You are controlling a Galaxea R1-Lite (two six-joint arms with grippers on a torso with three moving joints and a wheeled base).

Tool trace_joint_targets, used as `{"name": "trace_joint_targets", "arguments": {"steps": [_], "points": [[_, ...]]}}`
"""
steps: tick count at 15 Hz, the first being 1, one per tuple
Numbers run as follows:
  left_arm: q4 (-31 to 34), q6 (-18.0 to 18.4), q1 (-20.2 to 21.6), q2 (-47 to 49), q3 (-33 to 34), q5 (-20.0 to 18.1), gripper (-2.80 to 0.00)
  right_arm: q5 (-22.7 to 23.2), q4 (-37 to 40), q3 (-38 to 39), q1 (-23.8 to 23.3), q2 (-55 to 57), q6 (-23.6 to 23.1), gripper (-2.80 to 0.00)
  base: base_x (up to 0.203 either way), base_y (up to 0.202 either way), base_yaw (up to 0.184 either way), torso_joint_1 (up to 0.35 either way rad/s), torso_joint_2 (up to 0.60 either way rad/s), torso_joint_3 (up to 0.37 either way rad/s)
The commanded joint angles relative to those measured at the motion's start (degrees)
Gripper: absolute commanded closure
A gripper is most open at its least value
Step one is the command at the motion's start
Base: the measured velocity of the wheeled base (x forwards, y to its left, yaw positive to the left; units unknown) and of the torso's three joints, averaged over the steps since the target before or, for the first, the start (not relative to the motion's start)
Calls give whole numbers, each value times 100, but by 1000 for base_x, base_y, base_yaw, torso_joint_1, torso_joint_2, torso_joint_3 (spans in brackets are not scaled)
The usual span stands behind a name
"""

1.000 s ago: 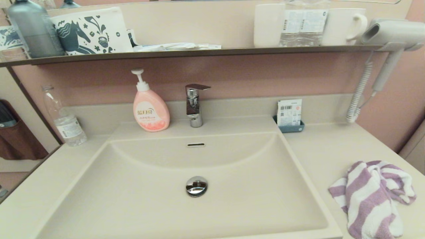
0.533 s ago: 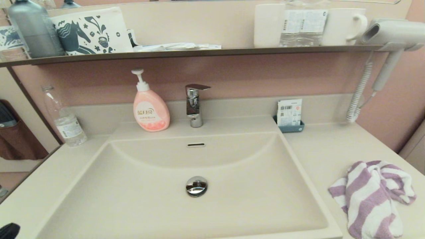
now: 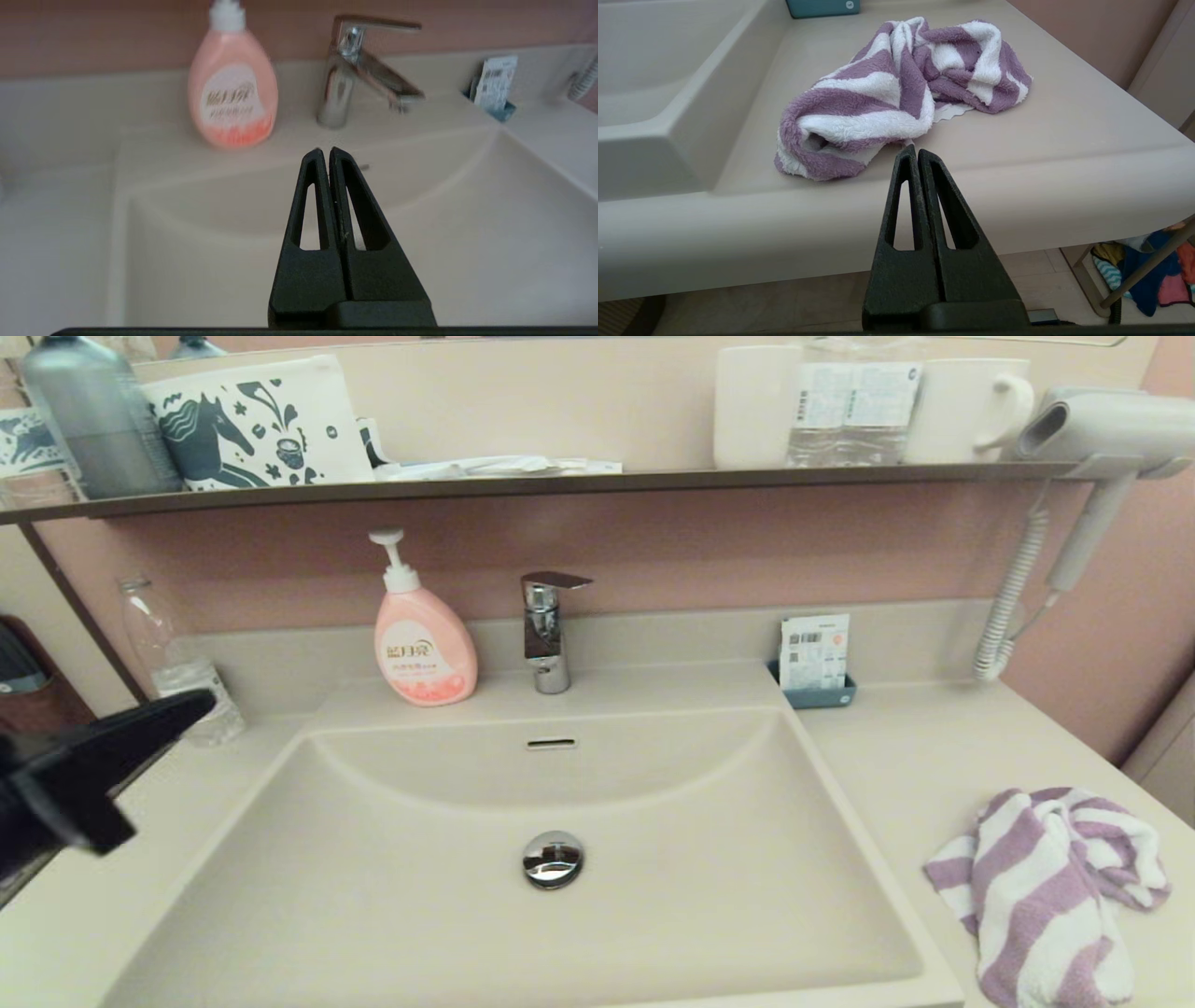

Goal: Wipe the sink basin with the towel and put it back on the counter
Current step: Turn on the faucet

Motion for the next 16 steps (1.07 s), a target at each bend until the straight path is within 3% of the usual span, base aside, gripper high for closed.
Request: {"name": "trace_joint_targets", "arguments": {"steps": [1, 4, 6, 13, 16], "points": [[-277, -14, -610, 1365, -531, 272, 0, 0, -2, 0, 0, -2, 2, 0, 0, 0, 0, 0, 0, 0], [-490, -31, -1506, 2185, -1192, 909, 0, 0, -2, 0, 0, -2, 2, 0, 0, 0, 0, 0, 0, 0], [-799, -5, -1858, 2736, -1519, 1170, 0, 0, -2, 0, 0, -2, 2, 0, 0, 0, 0, 0, 0, 0], [-1199, 13, -2531, 4075, -2293, 1421, 0, 0, -2, 0, 0, -2, 2, 0, 0, 0, 0, 0, 0, 0], [-1610, 19, -2566, 4500, -2524, 1571, 0, 0, -2, 0, 0, -2, 2, 0, 0, 0, 0, 0, 0, 0]]}}
